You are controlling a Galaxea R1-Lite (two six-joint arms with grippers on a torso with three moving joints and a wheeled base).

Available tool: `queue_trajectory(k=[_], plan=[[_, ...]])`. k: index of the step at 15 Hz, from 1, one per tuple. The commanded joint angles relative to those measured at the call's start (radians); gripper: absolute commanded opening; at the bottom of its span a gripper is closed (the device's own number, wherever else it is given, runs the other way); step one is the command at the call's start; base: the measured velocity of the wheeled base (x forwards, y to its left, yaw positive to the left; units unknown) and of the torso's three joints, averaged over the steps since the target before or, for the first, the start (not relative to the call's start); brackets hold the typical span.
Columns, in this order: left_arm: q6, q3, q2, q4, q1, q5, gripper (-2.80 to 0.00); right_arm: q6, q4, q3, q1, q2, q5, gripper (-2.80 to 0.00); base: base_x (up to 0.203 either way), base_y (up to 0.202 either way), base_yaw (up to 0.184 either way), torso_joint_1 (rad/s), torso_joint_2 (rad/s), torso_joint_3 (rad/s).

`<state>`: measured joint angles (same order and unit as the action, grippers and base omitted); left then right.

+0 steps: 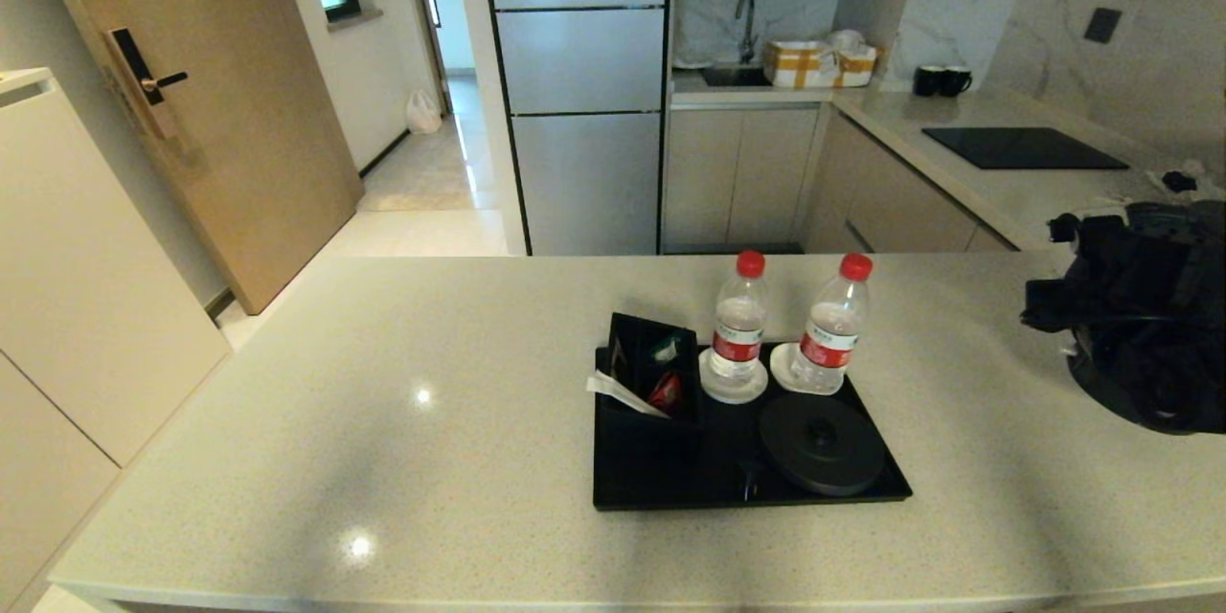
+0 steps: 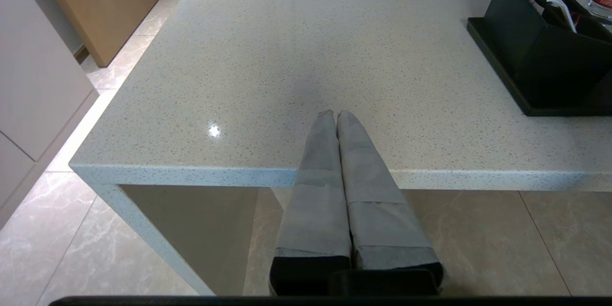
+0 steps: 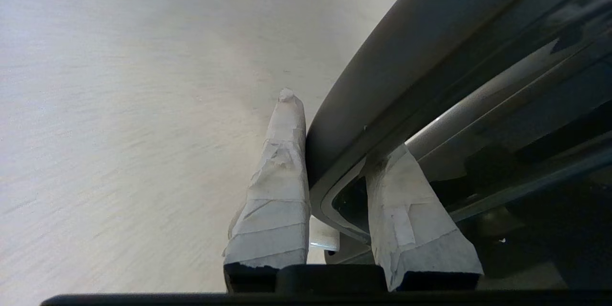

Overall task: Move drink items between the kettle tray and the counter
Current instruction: Place it on the right

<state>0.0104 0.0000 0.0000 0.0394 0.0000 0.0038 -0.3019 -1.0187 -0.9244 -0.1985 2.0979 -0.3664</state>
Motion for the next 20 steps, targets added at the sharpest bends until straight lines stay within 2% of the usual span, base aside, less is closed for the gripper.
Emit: queue_trajectory(k=[1,5,8,15,16,20], plan=[[0.0,0.0,-0.002,0.001,0.0,0.001,-2.8,-0.002,0.012,-0.081,-0.009,0.111,-0.006,-2.8,0.0,0.0,0.0,0.0,0.0,0.0],[0.0,0.0,0.0,0.001,0.0,0.001,-2.8,0.002,0.053,-0.19,-0.01,0.222,-0.011,-2.8,0.0,0.0,0.0,0.0,0.0,0.0],[0.0,0.0,-0.001,0.001,0.0,0.001,-2.8,0.0,0.061,-0.279,-0.012,0.296,-0.049,-2.8,0.0,0.0,0.0,0.0,0.0,0.0],[0.0,0.0,0.0,0.001,0.0,0.001,-2.8,0.001,0.072,-0.283,-0.018,0.315,-0.054,-2.8,0.0,0.0,0.0,0.0,0.0,0.0],[0.0,0.0,-0.001,0.001,0.0,0.001,-2.8,0.002,0.071,-0.284,-0.019,0.312,-0.054,0.0,0.0,0.0,0.0,0.0,0.0,0.0],[0.0,0.0,-0.002,0.001,0.0,0.001,-2.8,0.01,0.07,-0.291,-0.031,0.306,-0.052,0.0,0.0,0.0,0.0,0.0,0.0,0.0]])
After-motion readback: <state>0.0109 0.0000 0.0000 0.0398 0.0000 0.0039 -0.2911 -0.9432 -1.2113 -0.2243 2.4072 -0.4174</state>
